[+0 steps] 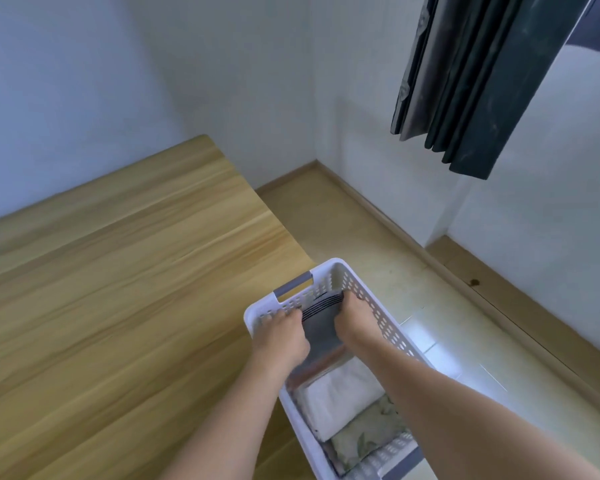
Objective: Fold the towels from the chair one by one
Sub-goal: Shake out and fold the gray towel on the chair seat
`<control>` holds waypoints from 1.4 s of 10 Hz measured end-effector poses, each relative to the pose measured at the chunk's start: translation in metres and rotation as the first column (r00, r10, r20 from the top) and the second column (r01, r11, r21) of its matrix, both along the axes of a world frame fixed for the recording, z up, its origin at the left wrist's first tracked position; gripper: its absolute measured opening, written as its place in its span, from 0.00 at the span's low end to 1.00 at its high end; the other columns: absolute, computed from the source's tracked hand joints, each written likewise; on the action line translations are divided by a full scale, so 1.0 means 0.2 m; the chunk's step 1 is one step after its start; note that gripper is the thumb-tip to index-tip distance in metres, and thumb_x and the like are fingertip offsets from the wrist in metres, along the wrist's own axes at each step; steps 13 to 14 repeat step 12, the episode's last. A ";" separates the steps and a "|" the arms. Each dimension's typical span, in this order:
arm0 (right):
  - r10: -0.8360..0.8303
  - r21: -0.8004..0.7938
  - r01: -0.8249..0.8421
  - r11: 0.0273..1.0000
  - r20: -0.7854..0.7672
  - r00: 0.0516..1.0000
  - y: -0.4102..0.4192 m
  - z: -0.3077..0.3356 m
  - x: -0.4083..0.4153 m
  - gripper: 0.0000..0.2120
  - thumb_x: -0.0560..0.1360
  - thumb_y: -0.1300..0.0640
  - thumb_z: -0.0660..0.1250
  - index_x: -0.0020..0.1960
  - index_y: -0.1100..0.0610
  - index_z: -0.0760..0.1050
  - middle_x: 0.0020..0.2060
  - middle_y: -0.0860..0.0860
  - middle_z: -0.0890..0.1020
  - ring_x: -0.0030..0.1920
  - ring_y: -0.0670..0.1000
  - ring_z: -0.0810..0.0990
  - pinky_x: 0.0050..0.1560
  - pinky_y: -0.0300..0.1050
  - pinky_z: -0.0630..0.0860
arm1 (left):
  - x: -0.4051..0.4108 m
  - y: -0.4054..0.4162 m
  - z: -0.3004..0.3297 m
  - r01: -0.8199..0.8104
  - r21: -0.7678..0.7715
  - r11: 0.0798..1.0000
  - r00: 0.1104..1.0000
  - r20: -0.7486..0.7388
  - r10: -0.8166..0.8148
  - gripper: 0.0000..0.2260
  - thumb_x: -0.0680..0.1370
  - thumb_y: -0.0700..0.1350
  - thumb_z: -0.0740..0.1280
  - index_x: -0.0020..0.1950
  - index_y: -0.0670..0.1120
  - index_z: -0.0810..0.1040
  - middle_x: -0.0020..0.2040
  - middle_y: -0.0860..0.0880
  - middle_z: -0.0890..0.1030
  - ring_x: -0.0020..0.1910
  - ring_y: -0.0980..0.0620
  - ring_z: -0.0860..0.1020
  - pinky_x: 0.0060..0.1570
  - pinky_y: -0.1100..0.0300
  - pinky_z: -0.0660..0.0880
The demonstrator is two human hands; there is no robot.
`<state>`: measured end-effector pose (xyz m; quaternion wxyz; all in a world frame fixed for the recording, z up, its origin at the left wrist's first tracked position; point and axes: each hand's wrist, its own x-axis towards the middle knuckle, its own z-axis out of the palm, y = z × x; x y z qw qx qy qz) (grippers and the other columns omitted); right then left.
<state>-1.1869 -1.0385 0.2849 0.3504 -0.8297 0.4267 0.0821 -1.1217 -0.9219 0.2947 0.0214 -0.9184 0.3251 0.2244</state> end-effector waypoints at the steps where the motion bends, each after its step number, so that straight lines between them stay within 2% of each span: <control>1: -0.007 -0.018 0.005 1.000 -0.073 0.997 -0.03 -0.11 0.03 0.17 0.79 0.60 0.54 0.67 0.60 0.68 0.66 0.58 0.73 0.68 0.57 0.70 0.68 0.47 0.65 | 0.00 -0.02 -0.08 0.067 0.135 0.989 0.998 -0.015 -0.066 0.17 0.77 0.40 0.57 0.64 0.47 0.71 0.68 0.45 0.69 0.68 0.41 0.65 0.66 0.48 0.65; 2: 0.079 0.054 -0.072 0.996 -0.144 0.986 -0.07 -0.16 0.06 0.16 0.79 0.62 0.54 0.65 0.62 0.68 0.62 0.61 0.74 0.63 0.60 0.73 0.61 0.50 0.70 | 0.01 -0.06 -0.13 0.040 0.150 0.988 0.997 -0.071 -0.030 0.16 0.77 0.36 0.58 0.64 0.44 0.72 0.65 0.44 0.70 0.65 0.41 0.69 0.59 0.49 0.70; 3: 0.108 0.041 -0.102 0.994 -0.202 0.973 -0.08 -0.21 0.09 0.18 0.80 0.63 0.53 0.68 0.62 0.66 0.65 0.61 0.72 0.64 0.61 0.72 0.61 0.51 0.70 | 0.02 -0.07 -0.18 0.013 0.165 0.986 0.996 -0.085 0.001 0.16 0.78 0.34 0.58 0.65 0.43 0.73 0.65 0.43 0.70 0.64 0.40 0.72 0.56 0.50 0.72; 4: 0.037 0.011 -0.035 0.999 -0.293 0.955 -0.05 -0.28 0.12 0.21 0.80 0.63 0.51 0.74 0.57 0.60 0.71 0.56 0.67 0.69 0.57 0.69 0.67 0.50 0.66 | 0.04 -0.07 -0.25 0.011 0.177 0.984 0.997 -0.078 0.003 0.15 0.79 0.37 0.60 0.65 0.44 0.73 0.65 0.43 0.70 0.63 0.40 0.73 0.55 0.50 0.72; 6: 0.029 -0.004 -0.032 0.999 -0.350 0.936 -0.07 -0.30 0.17 0.22 0.81 0.62 0.53 0.75 0.58 0.57 0.73 0.57 0.64 0.72 0.58 0.65 0.70 0.51 0.63 | 0.07 -0.10 -0.29 0.007 0.159 0.987 0.999 -0.032 -0.002 0.14 0.77 0.36 0.61 0.62 0.43 0.76 0.62 0.43 0.74 0.60 0.40 0.76 0.54 0.52 0.73; 7: 0.091 -0.014 -0.100 0.995 -0.314 0.945 -0.06 -0.25 0.13 0.22 0.80 0.61 0.54 0.74 0.57 0.59 0.70 0.57 0.68 0.69 0.58 0.70 0.66 0.51 0.67 | 0.06 -0.10 -0.26 0.047 0.158 0.986 0.999 0.004 -0.048 0.14 0.76 0.33 0.61 0.60 0.41 0.77 0.61 0.42 0.76 0.58 0.41 0.77 0.52 0.53 0.74; 8: 0.210 -0.089 -0.229 0.969 -0.185 0.960 -0.03 -0.11 0.07 0.18 0.78 0.66 0.54 0.68 0.62 0.63 0.60 0.61 0.75 0.60 0.60 0.76 0.55 0.48 0.72 | 0.04 -0.09 -0.19 0.055 0.186 0.981 0.998 0.011 -0.058 0.16 0.75 0.32 0.63 0.61 0.41 0.77 0.61 0.43 0.77 0.59 0.43 0.78 0.53 0.53 0.76; 9: 0.223 -0.159 -0.232 0.959 -0.077 0.972 -0.01 0.08 0.00 0.19 0.76 0.67 0.54 0.67 0.63 0.63 0.60 0.59 0.75 0.59 0.60 0.76 0.51 0.46 0.71 | 0.02 -0.08 -0.08 0.047 0.189 0.981 0.998 0.043 -0.056 0.14 0.76 0.34 0.63 0.60 0.42 0.78 0.60 0.44 0.80 0.58 0.45 0.79 0.53 0.56 0.75; 10: 0.222 -0.162 -0.212 0.964 0.049 0.974 -0.02 0.24 -0.13 0.22 0.76 0.67 0.53 0.70 0.62 0.64 0.59 0.59 0.75 0.59 0.59 0.75 0.49 0.44 0.69 | -0.04 -0.05 0.08 0.019 0.045 0.999 0.998 0.059 -0.022 0.11 0.77 0.36 0.61 0.57 0.42 0.78 0.57 0.44 0.80 0.54 0.45 0.80 0.44 0.57 0.72; 11: 0.235 -0.201 -0.208 0.957 0.124 0.964 -0.01 0.36 -0.28 0.15 0.77 0.66 0.54 0.61 0.64 0.69 0.57 0.61 0.76 0.58 0.60 0.75 0.47 0.46 0.68 | -0.14 0.01 0.23 -0.023 -0.199 0.980 0.995 0.086 0.041 0.08 0.79 0.40 0.59 0.54 0.41 0.76 0.56 0.44 0.78 0.55 0.43 0.77 0.47 0.54 0.71; 12: 0.231 -0.220 -0.185 0.958 0.207 0.951 0.03 0.47 -0.41 0.16 0.78 0.62 0.55 0.65 0.63 0.68 0.61 0.60 0.75 0.61 0.59 0.73 0.53 0.47 0.69 | -0.24 0.12 0.35 -0.013 -0.372 0.928 0.981 0.175 0.084 0.09 0.81 0.44 0.58 0.56 0.41 0.75 0.57 0.44 0.76 0.57 0.43 0.75 0.48 0.54 0.68; 14: 0.231 -0.220 -0.185 0.958 0.207 0.951 0.03 0.47 -0.41 0.16 0.78 0.62 0.55 0.65 0.63 0.68 0.61 0.60 0.75 0.61 0.59 0.73 0.53 0.47 0.69 | -0.24 0.12 0.35 -0.013 -0.372 0.928 0.981 0.175 0.084 0.09 0.81 0.44 0.58 0.56 0.41 0.75 0.57 0.44 0.76 0.57 0.43 0.75 0.48 0.54 0.68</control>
